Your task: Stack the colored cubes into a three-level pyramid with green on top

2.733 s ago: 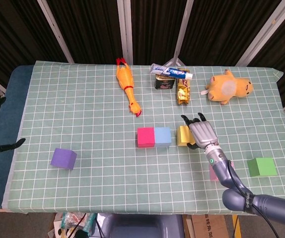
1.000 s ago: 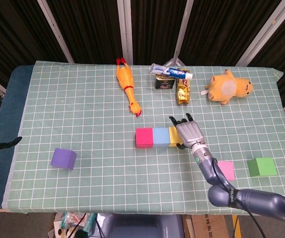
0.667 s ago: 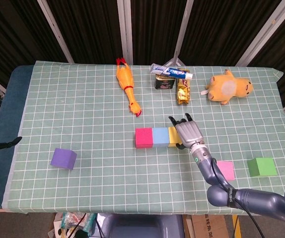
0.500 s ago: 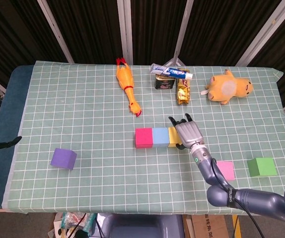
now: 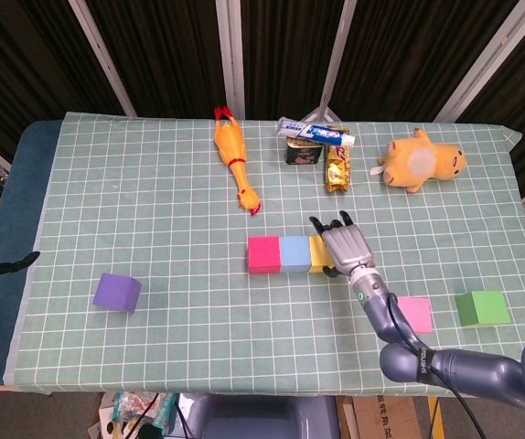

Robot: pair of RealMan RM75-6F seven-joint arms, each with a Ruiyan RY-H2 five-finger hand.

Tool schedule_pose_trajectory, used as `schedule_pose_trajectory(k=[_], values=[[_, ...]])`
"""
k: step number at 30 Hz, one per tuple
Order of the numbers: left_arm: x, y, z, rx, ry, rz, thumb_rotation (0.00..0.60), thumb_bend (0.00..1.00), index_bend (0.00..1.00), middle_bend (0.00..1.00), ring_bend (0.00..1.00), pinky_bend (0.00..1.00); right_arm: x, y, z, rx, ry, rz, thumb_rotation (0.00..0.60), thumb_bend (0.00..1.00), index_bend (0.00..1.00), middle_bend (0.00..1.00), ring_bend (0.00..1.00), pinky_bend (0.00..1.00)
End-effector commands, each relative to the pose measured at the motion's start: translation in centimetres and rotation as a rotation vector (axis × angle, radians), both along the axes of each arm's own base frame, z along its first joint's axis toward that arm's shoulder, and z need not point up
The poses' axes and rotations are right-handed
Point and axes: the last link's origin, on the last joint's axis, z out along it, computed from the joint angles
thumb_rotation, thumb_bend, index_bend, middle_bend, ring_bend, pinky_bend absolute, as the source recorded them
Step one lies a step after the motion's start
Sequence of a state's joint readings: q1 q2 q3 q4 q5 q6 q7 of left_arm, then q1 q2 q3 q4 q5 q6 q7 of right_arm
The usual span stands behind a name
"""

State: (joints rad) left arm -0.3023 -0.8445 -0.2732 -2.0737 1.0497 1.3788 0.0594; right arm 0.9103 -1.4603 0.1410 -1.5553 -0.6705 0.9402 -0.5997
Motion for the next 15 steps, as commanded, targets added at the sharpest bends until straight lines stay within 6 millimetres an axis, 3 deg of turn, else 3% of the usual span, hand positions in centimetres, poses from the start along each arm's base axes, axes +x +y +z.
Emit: schedule_pose_trajectory(k=[1,15], values=[[-0.03,0.01,0.01,0.0,0.0,0.001,0.6,0.1,0.0,0.01,0.0,0.07,-0.03,0.06,-0.09,0.004,0.001,-0.003,0.6,0.26,0.0,0.32,0.19,0.0],[-0.08,0.07,0.06,0.002,0.001,0.003,0.6,0.1,0.0,0.01,0.0,0.07,0.06,0.34,-0.22,0.009,-0.011,-0.01,0.6,0.26,0.0,0.08,0.09,0.0]])
